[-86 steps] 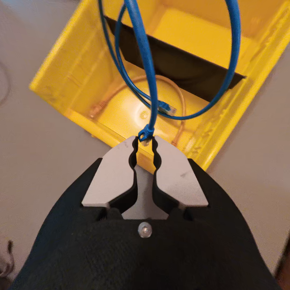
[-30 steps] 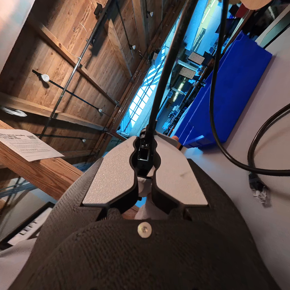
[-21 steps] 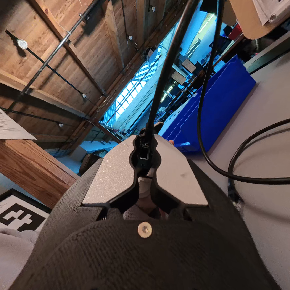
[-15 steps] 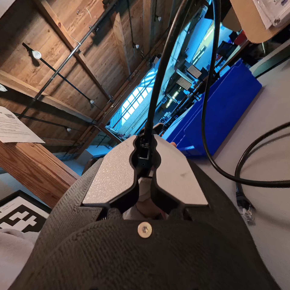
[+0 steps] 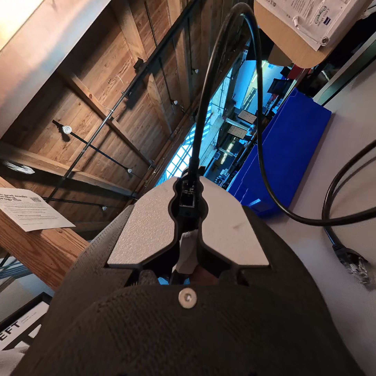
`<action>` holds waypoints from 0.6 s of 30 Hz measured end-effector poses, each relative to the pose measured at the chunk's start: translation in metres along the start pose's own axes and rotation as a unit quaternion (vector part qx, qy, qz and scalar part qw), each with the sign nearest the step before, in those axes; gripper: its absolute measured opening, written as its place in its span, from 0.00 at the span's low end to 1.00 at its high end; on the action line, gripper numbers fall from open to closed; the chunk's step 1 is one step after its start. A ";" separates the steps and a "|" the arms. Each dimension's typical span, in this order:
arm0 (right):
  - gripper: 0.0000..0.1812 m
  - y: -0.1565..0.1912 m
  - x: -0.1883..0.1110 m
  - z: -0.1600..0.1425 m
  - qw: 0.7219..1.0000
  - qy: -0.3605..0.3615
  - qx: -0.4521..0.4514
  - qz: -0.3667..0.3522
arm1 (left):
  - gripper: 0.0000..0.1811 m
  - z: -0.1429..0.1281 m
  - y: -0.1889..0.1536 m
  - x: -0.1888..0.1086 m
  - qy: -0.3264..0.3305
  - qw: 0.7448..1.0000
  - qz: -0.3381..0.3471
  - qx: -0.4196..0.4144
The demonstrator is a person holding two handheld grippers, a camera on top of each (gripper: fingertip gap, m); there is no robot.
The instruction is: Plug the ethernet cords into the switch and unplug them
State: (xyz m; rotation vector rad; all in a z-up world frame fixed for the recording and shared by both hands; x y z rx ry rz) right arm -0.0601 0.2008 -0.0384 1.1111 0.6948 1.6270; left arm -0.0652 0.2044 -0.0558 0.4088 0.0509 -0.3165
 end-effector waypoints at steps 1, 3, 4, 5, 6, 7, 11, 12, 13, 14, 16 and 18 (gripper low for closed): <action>0.07 0.000 0.000 0.000 1.000 -0.002 0.007 0.003 | 0.40 0.000 0.000 0.000 0.000 1.000 0.002 0.000; 0.07 0.000 -0.001 0.000 1.000 -0.002 0.012 0.007 | 0.40 0.001 0.000 0.000 -0.005 1.000 0.002 -0.002; 0.07 -0.001 -0.001 -0.001 1.000 0.004 -0.002 -0.001 | 0.40 0.000 -0.001 0.001 -0.002 1.000 -0.001 0.000; 0.07 -0.001 -0.001 -0.002 1.000 0.011 -0.017 -0.007 | 0.40 -0.001 -0.001 0.001 0.000 1.000 -0.002 0.002; 0.08 -0.001 -0.001 -0.002 0.999 0.019 -0.030 -0.012 | 0.40 -0.002 -0.002 0.001 0.000 1.000 -0.003 0.000; 0.08 -0.002 -0.001 -0.002 0.998 0.028 -0.044 -0.019 | 0.40 -0.003 -0.002 0.002 0.003 1.000 -0.003 -0.004; 0.08 -0.004 0.000 0.000 0.992 0.057 -0.102 -0.041 | 0.40 -0.007 -0.001 0.006 0.009 1.000 -0.002 -0.029; 0.08 -0.004 0.000 0.000 0.991 0.061 -0.113 -0.040 | 0.40 -0.007 -0.001 0.007 0.008 1.000 0.001 -0.029; 0.08 -0.004 0.000 0.001 0.991 0.063 -0.112 -0.038 | 0.40 -0.008 -0.001 0.007 0.009 1.000 0.005 -0.026; 0.08 -0.003 0.001 0.001 0.990 0.067 -0.116 -0.033 | 0.40 -0.008 0.000 0.007 0.008 1.000 0.007 -0.027; 0.08 -0.003 0.001 0.002 0.987 0.075 -0.135 -0.036 | 0.40 -0.008 0.000 0.008 0.010 0.999 0.006 -0.038; 0.08 -0.005 0.001 0.002 0.985 0.085 -0.144 -0.037 | 0.40 -0.010 0.000 0.009 0.017 0.999 0.002 -0.040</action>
Point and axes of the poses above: each gripper's, where its closed fingertips meet, x out along the fingers, z out of its top, y = z × x across the jaws, the point moved 1 cm from there along -x, back along the fingers, and after that the axes turned 13 degrees about y, right-handed, at the moved point
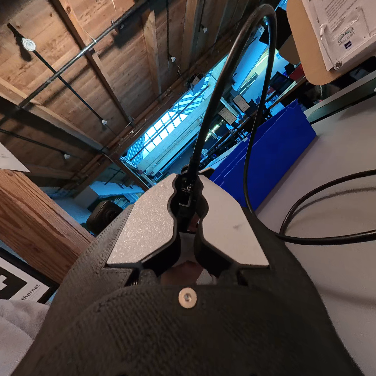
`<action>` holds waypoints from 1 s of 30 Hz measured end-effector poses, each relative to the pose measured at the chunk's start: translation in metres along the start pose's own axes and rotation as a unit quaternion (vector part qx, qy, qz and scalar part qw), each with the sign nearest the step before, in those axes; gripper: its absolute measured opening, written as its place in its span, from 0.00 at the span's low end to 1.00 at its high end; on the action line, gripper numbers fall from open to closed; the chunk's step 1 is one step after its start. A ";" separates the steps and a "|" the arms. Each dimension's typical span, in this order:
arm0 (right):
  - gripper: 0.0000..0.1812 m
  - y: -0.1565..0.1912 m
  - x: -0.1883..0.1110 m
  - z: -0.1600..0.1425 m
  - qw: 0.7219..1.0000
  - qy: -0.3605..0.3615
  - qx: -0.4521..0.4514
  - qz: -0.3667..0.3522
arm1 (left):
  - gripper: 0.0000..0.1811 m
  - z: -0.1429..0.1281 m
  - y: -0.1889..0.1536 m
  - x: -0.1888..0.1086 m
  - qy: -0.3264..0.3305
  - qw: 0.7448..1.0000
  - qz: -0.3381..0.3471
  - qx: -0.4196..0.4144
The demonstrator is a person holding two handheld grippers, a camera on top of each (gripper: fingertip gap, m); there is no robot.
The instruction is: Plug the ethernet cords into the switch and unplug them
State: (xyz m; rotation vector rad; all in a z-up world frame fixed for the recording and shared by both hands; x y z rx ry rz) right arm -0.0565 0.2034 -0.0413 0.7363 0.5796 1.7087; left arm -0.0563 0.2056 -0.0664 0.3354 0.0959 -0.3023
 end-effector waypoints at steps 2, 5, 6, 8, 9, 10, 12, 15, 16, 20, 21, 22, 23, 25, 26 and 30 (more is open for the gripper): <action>0.08 0.000 0.000 0.001 1.000 0.005 -0.003 0.010 | 0.40 0.001 0.001 0.000 0.005 1.000 0.012 0.013; 0.08 0.004 0.001 0.002 1.000 0.008 -0.010 0.018 | 0.40 0.004 0.002 -0.002 -0.001 0.999 0.023 0.025; 0.08 0.003 0.001 0.002 1.000 0.008 -0.009 0.018 | 0.40 0.004 0.002 -0.002 -0.001 1.000 0.018 0.017; 0.08 0.000 0.001 0.000 1.000 0.008 -0.008 0.007 | 0.40 0.001 0.001 0.000 0.001 1.000 0.006 0.003; 0.08 -0.001 0.000 -0.001 1.000 0.018 -0.007 0.004 | 0.40 -0.001 0.001 0.000 0.001 1.000 0.003 0.004; 0.08 0.001 0.000 0.000 1.000 0.010 -0.007 0.005 | 0.40 -0.001 0.000 0.000 0.004 1.000 0.010 0.015; 0.08 0.007 -0.001 0.001 1.000 -0.004 0.011 0.023 | 0.40 0.006 0.000 -0.003 -0.010 0.999 0.027 0.035; 0.08 0.009 -0.002 0.002 1.000 -0.004 0.002 0.020 | 0.40 0.009 -0.002 -0.004 -0.011 0.999 0.024 0.038; 0.08 0.009 -0.002 0.002 1.000 -0.003 -0.002 0.017 | 0.40 0.008 -0.002 -0.004 -0.011 0.999 0.021 0.039; 0.08 0.010 -0.003 0.005 1.000 -0.003 -0.027 -0.001 | 0.40 0.007 -0.006 -0.004 -0.002 1.000 0.004 0.028; 0.08 0.011 -0.004 0.006 0.999 -0.005 -0.037 -0.007 | 0.40 0.006 -0.006 -0.004 0.001 1.000 0.001 0.027; 0.08 0.012 -0.004 0.006 0.999 -0.001 -0.044 -0.008 | 0.40 0.006 -0.007 -0.004 0.002 1.000 0.000 0.029; 0.08 0.012 -0.004 0.007 0.999 0.000 -0.046 -0.010 | 0.40 0.006 -0.006 -0.004 0.006 0.999 0.003 0.034; 0.07 0.013 -0.006 0.009 0.998 -0.006 -0.056 -0.019 | 0.40 0.007 -0.007 -0.003 0.012 0.999 0.005 0.030; 0.08 0.014 -0.007 0.009 0.998 -0.004 -0.065 -0.024 | 0.40 0.008 -0.008 -0.003 0.009 1.000 -0.003 0.023; 0.09 0.012 -0.011 0.011 0.998 -0.003 -0.050 -0.034 | 0.40 0.010 -0.006 -0.005 0.007 1.000 -0.005 0.030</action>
Point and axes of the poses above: each gripper's, where its closed fingertips meet, x out along the fingers, z out of its top, y = z × x across the jaws, the point moved 1 cm from there along -x, back along the fingers, and after that the axes turned 13 degrees about y, right-handed, at the moved point
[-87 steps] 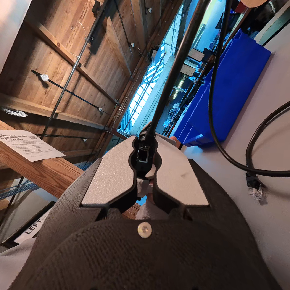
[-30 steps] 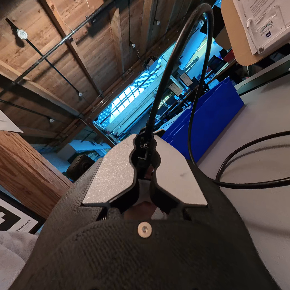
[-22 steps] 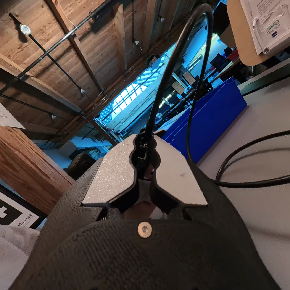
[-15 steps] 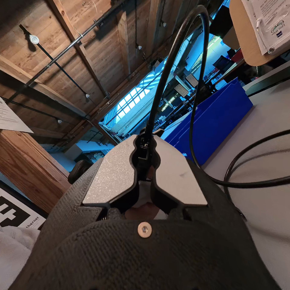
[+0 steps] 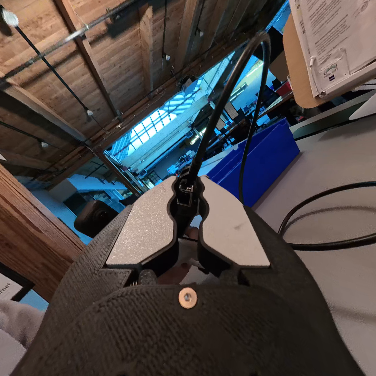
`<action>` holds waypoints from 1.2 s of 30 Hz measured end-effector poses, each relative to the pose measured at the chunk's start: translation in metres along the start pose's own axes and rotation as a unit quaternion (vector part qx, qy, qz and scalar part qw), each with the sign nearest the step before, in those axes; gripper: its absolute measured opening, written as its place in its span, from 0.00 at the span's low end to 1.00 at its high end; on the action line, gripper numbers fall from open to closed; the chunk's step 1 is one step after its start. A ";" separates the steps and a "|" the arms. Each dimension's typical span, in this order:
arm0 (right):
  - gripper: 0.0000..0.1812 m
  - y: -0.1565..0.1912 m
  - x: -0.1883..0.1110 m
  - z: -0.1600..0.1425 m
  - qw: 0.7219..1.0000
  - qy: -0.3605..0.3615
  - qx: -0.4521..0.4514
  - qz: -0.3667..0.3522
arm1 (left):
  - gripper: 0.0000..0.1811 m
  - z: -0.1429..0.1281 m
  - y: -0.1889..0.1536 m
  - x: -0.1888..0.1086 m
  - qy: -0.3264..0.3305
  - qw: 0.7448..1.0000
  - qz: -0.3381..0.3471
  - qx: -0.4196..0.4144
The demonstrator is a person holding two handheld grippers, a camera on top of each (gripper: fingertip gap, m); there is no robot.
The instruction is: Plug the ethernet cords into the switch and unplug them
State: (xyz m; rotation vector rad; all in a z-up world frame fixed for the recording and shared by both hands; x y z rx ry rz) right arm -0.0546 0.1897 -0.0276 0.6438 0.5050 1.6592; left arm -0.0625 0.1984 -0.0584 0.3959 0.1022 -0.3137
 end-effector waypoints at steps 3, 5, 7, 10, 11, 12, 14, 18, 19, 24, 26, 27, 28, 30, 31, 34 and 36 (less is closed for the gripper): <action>0.09 -0.002 -0.002 0.000 0.999 -0.010 0.041 0.015 | 0.40 0.000 0.001 -0.001 0.006 1.000 0.004 0.015; 0.08 -0.001 0.001 -0.002 0.998 -0.005 0.062 0.032 | 0.40 -0.002 0.001 -0.001 0.007 1.000 0.004 0.020; 0.08 -0.001 0.002 -0.003 0.996 -0.009 0.079 0.040 | 0.40 -0.002 0.000 0.000 0.006 1.000 0.003 0.018; 0.07 -0.002 0.003 -0.003 0.995 -0.015 0.087 0.037 | 0.40 -0.003 0.001 -0.001 0.008 1.000 0.004 0.018; 0.07 -0.002 0.003 -0.004 0.995 -0.016 0.092 0.039 | 0.40 -0.002 0.001 -0.001 0.006 1.000 0.002 0.016; 0.07 -0.002 0.004 -0.004 0.995 -0.016 0.090 0.037 | 0.40 -0.002 0.001 -0.001 0.004 1.000 0.000 0.013; 0.08 -0.004 0.003 -0.006 0.997 -0.008 0.076 0.028 | 0.40 -0.003 0.000 -0.001 0.002 1.000 -0.005 0.008; 0.08 -0.009 0.004 -0.008 0.999 0.002 0.035 0.016 | 0.40 -0.008 0.000 0.003 0.013 1.000 -0.004 0.002; 0.08 -0.009 0.004 -0.009 1.000 0.004 0.024 0.013 | 0.40 -0.008 0.000 0.003 0.011 1.000 -0.003 0.000; 0.09 -0.007 0.006 -0.006 0.999 0.024 -0.029 0.000 | 0.40 -0.009 0.001 0.004 0.004 1.000 -0.008 -0.021; 0.08 -0.003 0.007 -0.003 0.999 0.023 -0.037 0.010 | 0.40 -0.005 0.004 0.003 0.000 1.000 0.016 0.004; 0.08 -0.002 0.007 -0.003 0.999 0.021 -0.037 0.015 | 0.40 -0.003 0.004 0.001 -0.001 1.000 0.020 0.010; 0.08 -0.001 0.008 -0.003 0.999 0.021 -0.037 0.014 | 0.40 -0.002 0.005 0.001 -0.003 1.000 0.018 0.010; 0.07 -0.002 0.009 -0.004 0.999 0.028 -0.043 0.006 | 0.40 -0.004 0.004 0.000 -0.012 1.000 -0.002 -0.014; 0.08 -0.004 0.009 -0.005 0.999 0.029 -0.043 0.000 | 0.40 -0.006 0.003 0.002 -0.008 0.999 -0.018 -0.031; 0.08 -0.006 0.007 -0.003 0.999 0.023 -0.045 -0.004 | 0.40 -0.009 0.002 0.003 0.004 0.999 -0.025 -0.030; 0.07 -0.011 -0.011 0.024 0.999 -0.037 -0.024 0.002 | 0.40 -0.010 0.007 0.000 0.012 0.999 0.026 0.031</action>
Point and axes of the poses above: each gripper's, where its closed fingertips meet, x out along the fingers, z out of its top, y = z × x across the jaws, the point moved 1 cm from there along -x, back along the fingers, and after that the axes turned 13 degrees about y, right-handed, at the moved point
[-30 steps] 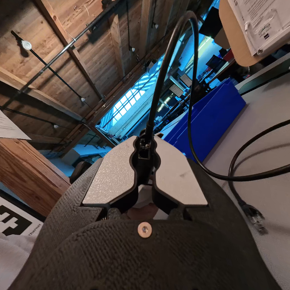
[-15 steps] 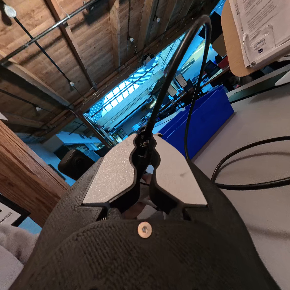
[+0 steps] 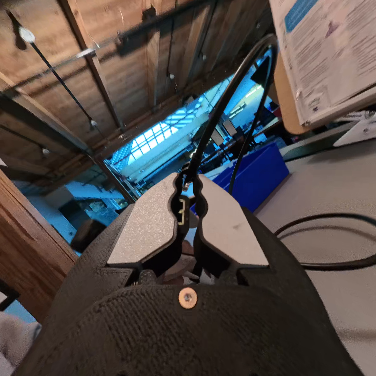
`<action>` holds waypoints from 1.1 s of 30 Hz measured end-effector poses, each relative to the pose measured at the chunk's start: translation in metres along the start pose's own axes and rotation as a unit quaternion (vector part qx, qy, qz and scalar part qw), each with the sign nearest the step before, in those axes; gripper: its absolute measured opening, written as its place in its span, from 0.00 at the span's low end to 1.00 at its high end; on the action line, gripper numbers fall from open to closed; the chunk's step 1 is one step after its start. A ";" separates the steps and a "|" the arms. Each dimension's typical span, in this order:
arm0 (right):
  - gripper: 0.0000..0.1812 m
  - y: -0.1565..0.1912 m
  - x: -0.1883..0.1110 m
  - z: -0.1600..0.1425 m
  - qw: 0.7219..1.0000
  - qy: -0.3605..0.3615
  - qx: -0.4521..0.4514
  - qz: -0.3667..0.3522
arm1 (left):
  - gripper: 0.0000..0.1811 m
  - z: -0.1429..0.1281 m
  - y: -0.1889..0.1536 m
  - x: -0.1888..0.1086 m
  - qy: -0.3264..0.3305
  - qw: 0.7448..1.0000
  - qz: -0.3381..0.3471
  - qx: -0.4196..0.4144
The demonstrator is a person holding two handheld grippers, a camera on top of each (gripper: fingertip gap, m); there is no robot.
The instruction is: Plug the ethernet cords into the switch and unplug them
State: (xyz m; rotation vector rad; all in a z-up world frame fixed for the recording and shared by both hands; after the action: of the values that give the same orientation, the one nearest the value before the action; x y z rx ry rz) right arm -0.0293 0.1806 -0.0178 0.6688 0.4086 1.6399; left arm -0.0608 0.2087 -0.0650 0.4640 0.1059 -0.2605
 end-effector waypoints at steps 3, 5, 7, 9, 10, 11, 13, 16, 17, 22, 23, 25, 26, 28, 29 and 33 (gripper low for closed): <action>0.07 -0.008 -0.017 0.022 0.998 0.012 -0.059 -0.036 | 0.40 -0.003 0.008 -0.003 0.003 1.000 0.004 -0.016; 0.07 -0.004 -0.029 0.035 0.993 0.029 -0.098 -0.056 | 0.40 0.005 0.015 -0.009 -0.030 0.998 -0.005 -0.058; 0.07 0.007 -0.040 0.050 0.987 0.058 -0.137 -0.055 | 0.40 0.003 0.020 -0.012 -0.026 0.998 -0.005 -0.057; 0.07 0.022 -0.051 0.071 0.977 0.081 -0.188 -0.054 | 0.40 -0.004 0.028 -0.014 -0.017 0.999 0.012 -0.049; 0.07 0.032 -0.057 0.085 0.973 0.080 -0.210 -0.054 | 0.40 -0.007 0.030 -0.014 -0.013 0.998 0.011 -0.053; 0.07 0.042 -0.062 0.098 0.968 0.087 -0.230 -0.051 | 0.40 -0.009 0.032 -0.014 -0.012 0.998 0.012 -0.059; 0.08 0.052 -0.076 0.130 0.958 0.088 -0.265 -0.066 | 0.40 -0.012 0.032 -0.013 -0.013 0.997 0.004 -0.070; 0.07 0.050 -0.098 0.173 0.952 0.095 -0.283 -0.069 | 0.40 -0.012 0.029 -0.012 -0.013 0.997 -0.006 -0.072; 0.07 0.046 -0.106 0.184 0.950 0.098 -0.290 -0.069 | 0.40 -0.012 0.027 -0.011 -0.012 0.997 -0.009 -0.070; 0.07 -0.021 -0.134 0.196 0.960 0.178 -0.205 -0.069 | 0.40 -0.012 0.022 -0.009 -0.011 0.997 -0.019 -0.070; 0.07 -0.039 -0.139 0.192 0.957 0.187 -0.205 -0.084 | 0.40 -0.013 0.021 -0.008 -0.009 0.997 -0.019 -0.069; 0.07 -0.073 -0.148 0.182 0.959 0.205 -0.171 -0.096 | 0.40 -0.013 0.019 -0.007 -0.008 0.997 -0.022 -0.069; 0.07 -0.091 -0.153 0.178 0.960 0.204 -0.156 -0.107 | 0.40 -0.013 0.019 -0.007 -0.009 0.997 -0.024 -0.070; 0.07 -0.123 -0.164 0.170 0.955 0.216 -0.147 -0.142 | 0.40 -0.014 0.017 -0.006 -0.009 0.997 -0.030 -0.075; 0.07 -0.136 -0.170 0.166 0.952 0.222 -0.135 -0.164 | 0.40 -0.015 0.016 -0.005 -0.010 0.997 -0.031 -0.077; 0.07 -0.186 -0.197 0.137 0.907 0.298 -0.061 -0.290 | 0.40 -0.018 0.015 -0.005 -0.006 0.996 -0.034 -0.077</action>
State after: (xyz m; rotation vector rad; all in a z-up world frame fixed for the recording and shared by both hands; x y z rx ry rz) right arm 0.2158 0.0078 -0.0640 -0.0832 0.8471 1.2436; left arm -0.0621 0.2310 -0.0733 0.3056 0.1300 -0.3185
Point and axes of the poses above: each gripper's, where its closed fingertips meet, x out along the fingers, z out of its top, y = z × x across the jaws, the point moved 1 cm from there along -x, back along the fingers, and after that the axes turned 13 degrees about y, right-handed, at the moved point
